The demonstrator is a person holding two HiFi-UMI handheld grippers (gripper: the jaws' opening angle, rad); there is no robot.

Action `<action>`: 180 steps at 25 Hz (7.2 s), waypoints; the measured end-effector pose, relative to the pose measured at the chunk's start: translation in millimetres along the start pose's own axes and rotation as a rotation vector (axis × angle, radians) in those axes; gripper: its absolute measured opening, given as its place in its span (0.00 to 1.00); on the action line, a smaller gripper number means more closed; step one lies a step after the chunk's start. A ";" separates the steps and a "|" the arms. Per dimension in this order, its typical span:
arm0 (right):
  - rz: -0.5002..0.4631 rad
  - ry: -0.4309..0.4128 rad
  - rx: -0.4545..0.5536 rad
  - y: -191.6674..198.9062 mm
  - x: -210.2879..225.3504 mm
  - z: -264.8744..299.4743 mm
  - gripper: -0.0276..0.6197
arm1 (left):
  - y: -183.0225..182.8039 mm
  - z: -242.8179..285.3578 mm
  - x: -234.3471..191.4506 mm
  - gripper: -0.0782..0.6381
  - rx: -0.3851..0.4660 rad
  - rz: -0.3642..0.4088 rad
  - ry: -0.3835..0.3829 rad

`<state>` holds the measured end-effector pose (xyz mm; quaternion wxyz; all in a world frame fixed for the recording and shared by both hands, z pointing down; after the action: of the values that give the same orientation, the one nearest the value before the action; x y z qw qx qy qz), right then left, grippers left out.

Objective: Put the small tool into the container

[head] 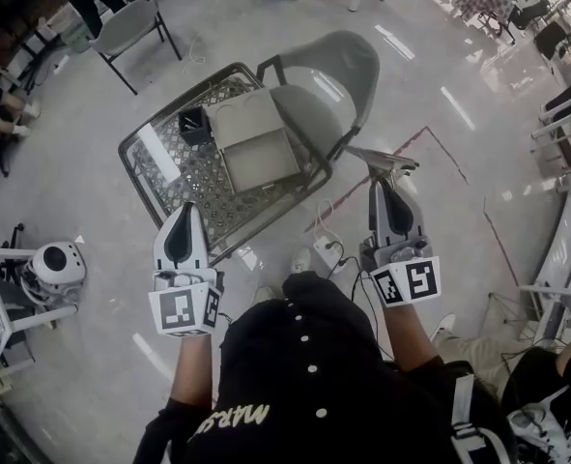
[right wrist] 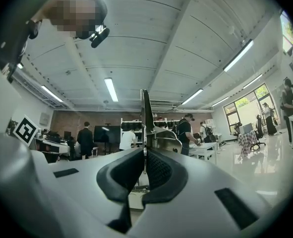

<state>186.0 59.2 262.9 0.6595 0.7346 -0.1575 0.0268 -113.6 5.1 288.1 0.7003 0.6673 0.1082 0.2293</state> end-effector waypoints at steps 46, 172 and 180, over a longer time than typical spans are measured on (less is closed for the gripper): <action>-0.196 -0.385 -0.240 104.9 -1.1 203.6 0.07 | 37.8 103.3 -44.5 0.15 -0.109 -0.120 -0.108; -0.105 -0.374 -0.218 63.1 -10.5 244.0 0.06 | 14.3 149.5 -56.5 0.15 -0.028 -0.061 0.001; 0.024 -0.267 -0.118 18.0 8.4 226.4 0.06 | -4.7 142.2 -71.8 0.15 0.030 -0.005 -0.037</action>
<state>151.0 -165.1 253.1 0.6743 0.6896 -0.2538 -0.0727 -110.3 -154.3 284.6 0.6926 0.6816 0.1005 0.2136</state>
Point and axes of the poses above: the fingertips, and each gripper's own axes: z forward along the fingers, x to its right, y out of its underside, the point moved 1 cm from there along -z, backward along the fingers, and after that the axes turned 11 degrees about z, right-handed, at the moved point
